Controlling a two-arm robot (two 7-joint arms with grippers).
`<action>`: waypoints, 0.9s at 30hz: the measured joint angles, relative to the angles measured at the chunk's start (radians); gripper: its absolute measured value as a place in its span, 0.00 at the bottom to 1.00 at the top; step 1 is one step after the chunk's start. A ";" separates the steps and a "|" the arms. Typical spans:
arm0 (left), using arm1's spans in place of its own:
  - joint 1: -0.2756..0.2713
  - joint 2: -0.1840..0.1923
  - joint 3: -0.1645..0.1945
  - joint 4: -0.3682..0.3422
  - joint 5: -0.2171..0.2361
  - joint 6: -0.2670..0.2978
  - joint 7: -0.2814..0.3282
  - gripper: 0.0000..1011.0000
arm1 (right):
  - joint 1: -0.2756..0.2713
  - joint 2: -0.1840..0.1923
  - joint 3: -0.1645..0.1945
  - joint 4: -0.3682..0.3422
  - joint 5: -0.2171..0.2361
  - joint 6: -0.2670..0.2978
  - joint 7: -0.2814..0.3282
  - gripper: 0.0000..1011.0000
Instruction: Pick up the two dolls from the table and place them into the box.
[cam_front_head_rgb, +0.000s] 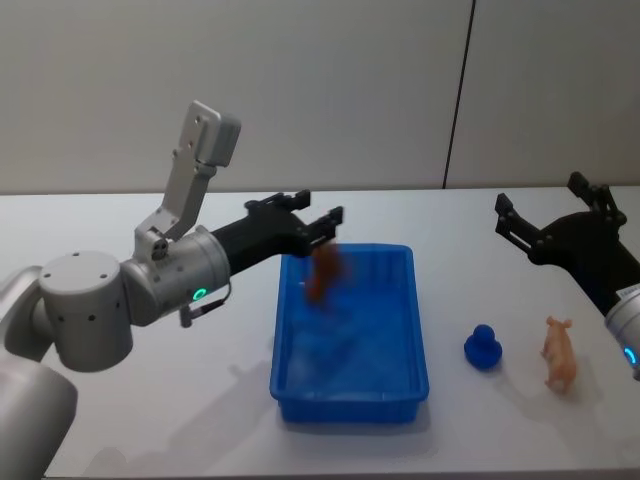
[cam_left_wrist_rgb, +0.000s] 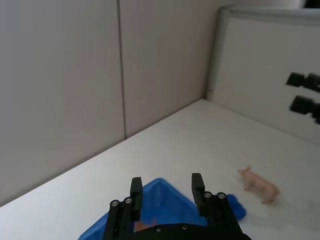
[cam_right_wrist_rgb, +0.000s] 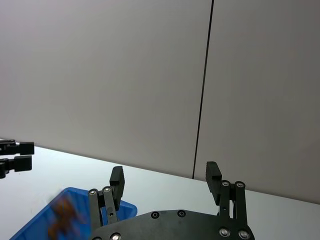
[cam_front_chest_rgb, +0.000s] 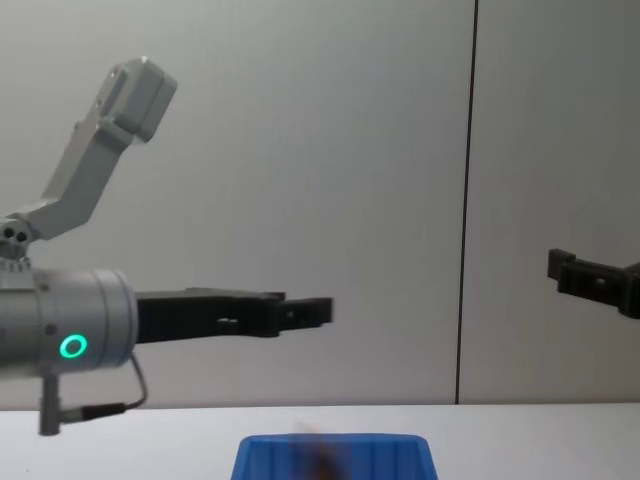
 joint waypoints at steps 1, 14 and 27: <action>-0.008 -0.006 0.002 0.010 -0.010 -0.010 -0.027 0.60 | 0.000 0.000 0.000 0.000 0.000 0.000 0.000 0.99; -0.051 -0.030 0.013 0.086 -0.034 -0.076 -0.174 0.97 | 0.000 0.000 0.000 0.000 0.000 0.000 0.000 0.99; -0.027 -0.007 0.011 0.059 0.022 -0.142 -0.106 0.99 | 0.000 0.000 0.000 0.000 0.000 0.000 0.000 0.99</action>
